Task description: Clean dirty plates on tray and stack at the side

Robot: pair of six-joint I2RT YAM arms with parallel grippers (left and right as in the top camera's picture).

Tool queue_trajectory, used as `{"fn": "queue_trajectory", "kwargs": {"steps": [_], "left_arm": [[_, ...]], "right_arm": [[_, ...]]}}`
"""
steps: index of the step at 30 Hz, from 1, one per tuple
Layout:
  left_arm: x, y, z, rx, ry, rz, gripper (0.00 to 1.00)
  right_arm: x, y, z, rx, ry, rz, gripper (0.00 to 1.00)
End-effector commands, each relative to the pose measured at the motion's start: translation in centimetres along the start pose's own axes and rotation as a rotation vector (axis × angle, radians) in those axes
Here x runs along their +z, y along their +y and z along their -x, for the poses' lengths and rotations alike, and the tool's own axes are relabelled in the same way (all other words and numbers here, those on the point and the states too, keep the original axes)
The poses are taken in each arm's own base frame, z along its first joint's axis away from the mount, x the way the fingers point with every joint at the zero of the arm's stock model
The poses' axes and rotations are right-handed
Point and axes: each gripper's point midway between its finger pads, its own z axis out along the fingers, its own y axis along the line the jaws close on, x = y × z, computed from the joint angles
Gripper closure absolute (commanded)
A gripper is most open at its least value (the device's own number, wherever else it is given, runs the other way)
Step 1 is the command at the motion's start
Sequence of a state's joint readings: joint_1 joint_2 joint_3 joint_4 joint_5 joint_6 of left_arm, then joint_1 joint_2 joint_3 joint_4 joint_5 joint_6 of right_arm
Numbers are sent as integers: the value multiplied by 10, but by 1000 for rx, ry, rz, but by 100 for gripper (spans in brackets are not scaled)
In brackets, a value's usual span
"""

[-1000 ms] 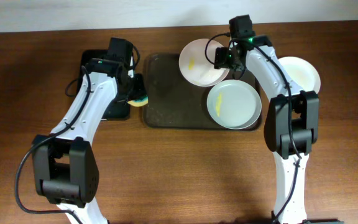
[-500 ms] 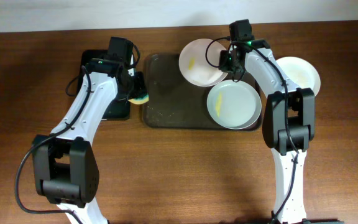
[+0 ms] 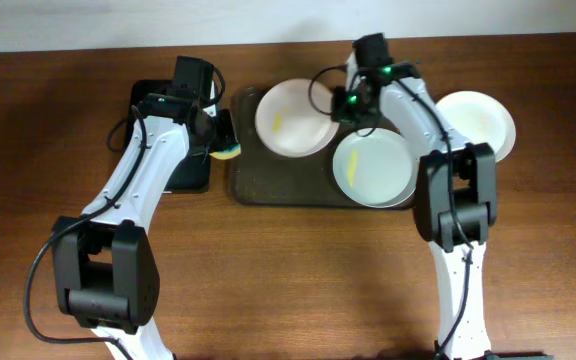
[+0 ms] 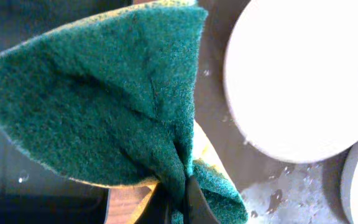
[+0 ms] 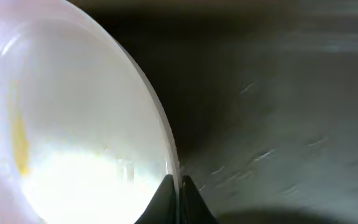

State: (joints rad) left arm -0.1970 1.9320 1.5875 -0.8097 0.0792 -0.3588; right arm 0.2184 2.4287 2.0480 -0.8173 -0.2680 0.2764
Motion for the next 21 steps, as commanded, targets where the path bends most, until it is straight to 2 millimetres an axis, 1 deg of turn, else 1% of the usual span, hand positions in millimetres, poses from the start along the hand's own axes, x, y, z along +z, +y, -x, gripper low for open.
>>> {"fn": "queue_trajectory", "kwargs": {"steps": [1, 4, 6, 8, 11, 13, 15, 16, 18, 20, 21], "left_arm": [[0, -14, 5, 32, -27, -35, 100], [1, -37, 4, 69, -42, -84, 100], [1, -51, 2, 97, -54, -103, 100], [0, -65, 1, 122, -70, -120, 100], [4, -79, 1, 147, -88, -140, 100], [15, -88, -1, 157, -88, -150, 100], [27, -89, -7, 140, -64, -144, 100], [40, -88, -13, 123, -34, -136, 100], [55, -86, -20, 124, -7, -126, 100], [67, -87, -22, 123, 5, -139, 100], [69, -90, -22, 123, 8, -158, 100]], "right_arm": [[-9, 38, -17, -55, 50, 44, 96], [-8, 40, -36, -51, 121, 22, 96], [-9, 33, -47, -44, 160, -25, 96], [-11, 24, -55, -36, 189, -66, 96], [-12, 22, -59, -31, 208, -74, 96], [-12, 22, -59, -32, 208, -74, 96], [-12, 22, -61, -41, 213, -74, 96], [-12, 22, -62, -56, 219, -74, 96], [-13, 21, -63, -57, 224, -76, 96], [-12, 21, -63, -57, 225, -76, 96], [-12, 21, -63, -57, 225, -76, 96]]}}
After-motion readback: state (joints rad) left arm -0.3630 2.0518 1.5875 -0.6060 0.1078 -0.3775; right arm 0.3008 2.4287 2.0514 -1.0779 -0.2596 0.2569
